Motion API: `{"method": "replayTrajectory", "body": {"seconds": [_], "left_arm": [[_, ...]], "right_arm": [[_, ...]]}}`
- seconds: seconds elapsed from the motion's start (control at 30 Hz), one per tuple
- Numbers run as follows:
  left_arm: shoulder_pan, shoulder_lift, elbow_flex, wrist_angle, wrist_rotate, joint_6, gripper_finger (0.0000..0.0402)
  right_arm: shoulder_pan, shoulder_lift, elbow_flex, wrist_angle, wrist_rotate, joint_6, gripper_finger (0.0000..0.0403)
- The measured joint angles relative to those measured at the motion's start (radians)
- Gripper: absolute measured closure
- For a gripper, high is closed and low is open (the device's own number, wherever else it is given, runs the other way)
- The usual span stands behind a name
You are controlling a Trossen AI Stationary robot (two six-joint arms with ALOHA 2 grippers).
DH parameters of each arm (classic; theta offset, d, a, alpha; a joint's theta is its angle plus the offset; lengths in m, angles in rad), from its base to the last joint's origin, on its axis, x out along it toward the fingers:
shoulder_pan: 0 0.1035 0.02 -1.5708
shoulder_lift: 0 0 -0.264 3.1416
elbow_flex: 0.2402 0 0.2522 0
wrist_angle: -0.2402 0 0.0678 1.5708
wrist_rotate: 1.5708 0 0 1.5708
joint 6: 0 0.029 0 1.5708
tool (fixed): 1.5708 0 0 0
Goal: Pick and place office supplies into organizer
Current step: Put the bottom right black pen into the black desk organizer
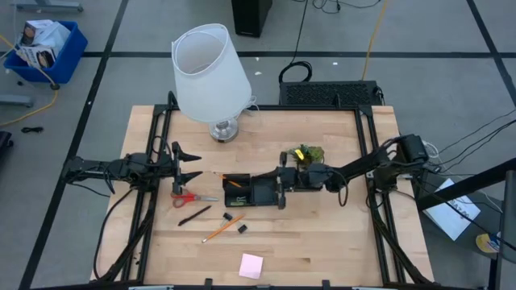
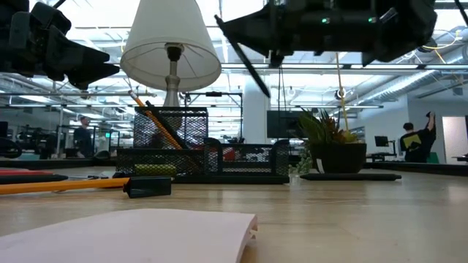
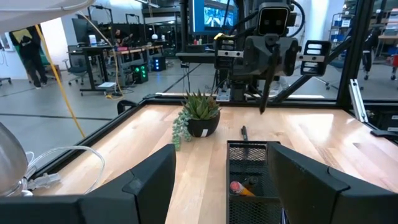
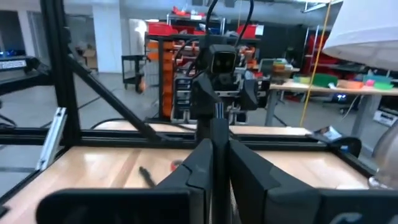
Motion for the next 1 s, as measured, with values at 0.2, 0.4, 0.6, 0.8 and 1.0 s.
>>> {"method": "replayTrajectory", "body": {"seconds": [0.2, 0.4, 0.6, 0.8, 1.0], "left_arm": [[0.000, 0.000, 0.000, 0.000, 0.000, 0.000, 0.0146], [0.000, 0.000, 0.000, 0.000, 0.000, 0.000, 0.0146], [0.000, 0.000, 0.000, 0.000, 0.000, 0.000, 0.0146], [0.000, 0.000, 0.000, 0.000, 0.000, 0.000, 0.0146], [0.000, 0.000, 0.000, 0.000, 0.000, 0.000, 0.0146]], "right_arm": [[-0.011, 0.096, 0.130, 0.001, -0.074, -0.067, 0.0371], [-0.020, 0.184, 0.250, -0.034, -0.102, -0.125, 0.0365], [-0.038, 0.237, 0.324, -0.037, -0.104, -0.143, 0.0370], [-0.072, 0.268, 0.368, -0.028, -0.155, -0.139, 0.0369], [-0.111, 0.284, 0.384, -0.044, -0.194, -0.109, 0.0368]]}}
